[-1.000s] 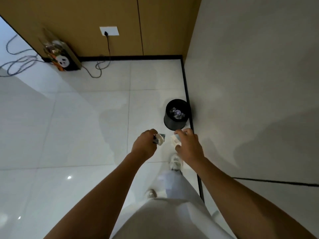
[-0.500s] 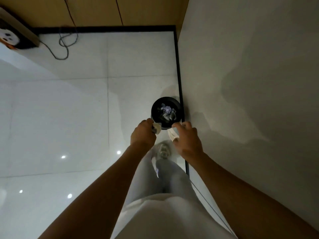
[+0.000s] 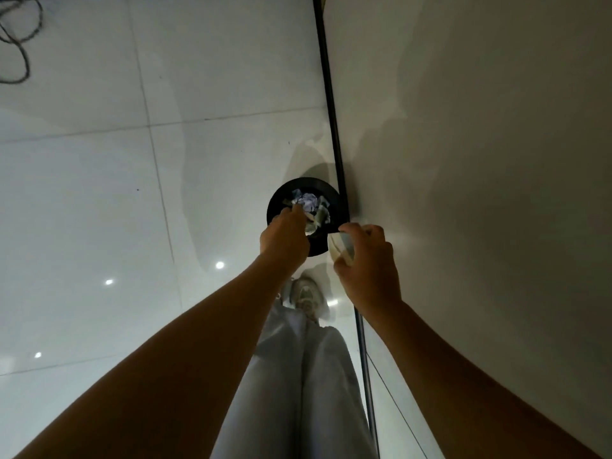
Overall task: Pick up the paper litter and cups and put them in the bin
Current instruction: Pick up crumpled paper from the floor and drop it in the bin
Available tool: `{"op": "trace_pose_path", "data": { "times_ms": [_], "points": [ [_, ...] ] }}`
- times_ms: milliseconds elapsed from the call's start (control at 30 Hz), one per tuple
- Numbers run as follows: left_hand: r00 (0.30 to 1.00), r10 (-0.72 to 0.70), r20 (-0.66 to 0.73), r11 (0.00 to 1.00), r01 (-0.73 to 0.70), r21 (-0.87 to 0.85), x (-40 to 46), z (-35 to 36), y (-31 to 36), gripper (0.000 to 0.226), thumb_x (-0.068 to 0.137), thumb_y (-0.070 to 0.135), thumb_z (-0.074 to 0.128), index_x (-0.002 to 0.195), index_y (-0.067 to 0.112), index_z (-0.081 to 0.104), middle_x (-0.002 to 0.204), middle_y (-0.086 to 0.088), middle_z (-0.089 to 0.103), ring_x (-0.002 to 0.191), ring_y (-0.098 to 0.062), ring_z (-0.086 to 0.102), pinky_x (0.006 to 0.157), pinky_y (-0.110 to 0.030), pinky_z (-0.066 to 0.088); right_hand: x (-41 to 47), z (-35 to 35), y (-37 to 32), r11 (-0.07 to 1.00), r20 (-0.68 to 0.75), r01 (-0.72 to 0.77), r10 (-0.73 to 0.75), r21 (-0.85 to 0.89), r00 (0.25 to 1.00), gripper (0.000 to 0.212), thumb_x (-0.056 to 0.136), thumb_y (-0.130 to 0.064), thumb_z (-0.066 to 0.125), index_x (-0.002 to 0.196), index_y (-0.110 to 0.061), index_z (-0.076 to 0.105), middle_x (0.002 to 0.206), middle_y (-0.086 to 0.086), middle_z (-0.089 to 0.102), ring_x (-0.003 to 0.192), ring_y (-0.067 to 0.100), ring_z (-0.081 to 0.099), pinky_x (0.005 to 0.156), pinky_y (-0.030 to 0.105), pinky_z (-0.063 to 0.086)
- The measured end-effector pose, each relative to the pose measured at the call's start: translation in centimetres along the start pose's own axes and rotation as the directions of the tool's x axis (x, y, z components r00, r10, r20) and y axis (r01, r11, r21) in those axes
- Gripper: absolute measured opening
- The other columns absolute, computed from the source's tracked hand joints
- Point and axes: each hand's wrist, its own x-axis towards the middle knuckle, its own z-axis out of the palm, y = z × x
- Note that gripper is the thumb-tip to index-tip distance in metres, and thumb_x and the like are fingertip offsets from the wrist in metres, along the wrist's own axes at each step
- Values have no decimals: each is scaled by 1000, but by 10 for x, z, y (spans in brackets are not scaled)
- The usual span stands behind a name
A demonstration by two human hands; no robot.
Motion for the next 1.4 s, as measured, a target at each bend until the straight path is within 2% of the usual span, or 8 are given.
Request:
{"op": "trace_pose_path", "data": {
  "times_ms": [133, 400, 500, 600, 800, 1000, 1167, 1400],
  "points": [
    [995, 49, 90, 999, -50, 6, 19, 10, -4, 50, 92, 17, 56, 139, 13, 39, 129, -10, 51, 115, -27, 53, 87, -35, 49, 18, 6, 3, 1000, 17, -6, 6, -8, 1000, 53, 87, -13, 66, 135, -23, 47, 138, 8, 42, 114, 27, 49, 82, 30, 53],
    [997, 73, 25, 997, -74, 31, -4, -13, -36, 36, 100, 25, 44, 134, 14, 46, 129, -4, 54, 117, -20, 53, 92, -30, 45, 44, 25, -7, 999, 34, 18, -17, -34, 999, 51, 86, -12, 65, 134, -23, 48, 137, 8, 42, 116, 28, 48, 77, 24, 44],
    [996, 84, -1, 995, -84, 61, -11, -20, -47, 38, 101, 27, 42, 137, 16, 44, 135, -2, 52, 123, -17, 50, 95, -26, 42, 61, 37, -14, 1000, 43, 17, -17, -13, 999, 58, 86, -14, 65, 139, -24, 43, 143, 10, 38, 123, 32, 44, 88, 34, 51],
    [996, 84, -7, 993, -83, 90, -14, -23, -55, 39, 101, 29, 42, 138, 17, 43, 138, 0, 50, 124, -17, 50, 97, -25, 42, 72, 49, -18, 999, 103, -21, 26, -43, 994, 66, 89, -20, 63, 147, -27, 32, 154, 9, 25, 136, 35, 31, 102, 45, 46],
    [995, 101, -13, 985, -98, 142, -23, -28, -57, 39, 101, 30, 41, 137, 16, 44, 136, -1, 50, 121, -18, 51, 95, -27, 44, 64, 46, -24, 998, 111, 0, 7, -64, 994, 63, 91, -19, 58, 147, -26, 30, 155, 10, 23, 135, 34, 31, 102, 42, 46],
    [985, 171, -29, 953, -157, 260, -61, -52, -45, 37, 101, 29, 39, 135, 15, 44, 131, -2, 53, 118, -18, 52, 93, -28, 45, 24, 15, -47, 974, 162, 139, -111, -176, 981, 60, 93, -22, 57, 147, -23, 31, 152, 10, 29, 133, 30, 36, 102, 36, 42],
    [990, 100, -104, 962, -70, 263, -121, -80, -39, 36, 98, 24, 45, 132, 12, 46, 126, -6, 54, 114, -21, 51, 92, -30, 43, -21, -18, -87, 937, 230, 277, -227, -215, 947, 59, 92, -22, 58, 145, -18, 34, 149, 10, 34, 133, 30, 37, 102, 39, 44],
    [930, -130, -344, 981, 172, 93, -255, -102, -58, 28, 99, 20, 39, 121, 9, 52, 116, -7, 57, 107, -23, 52, 85, -30, 41, -111, -55, -149, 692, 354, 597, -483, -406, 801, 53, 93, -26, 56, 142, -21, 35, 141, 8, 42, 125, 30, 43, 95, 39, 48]
  ]
}}
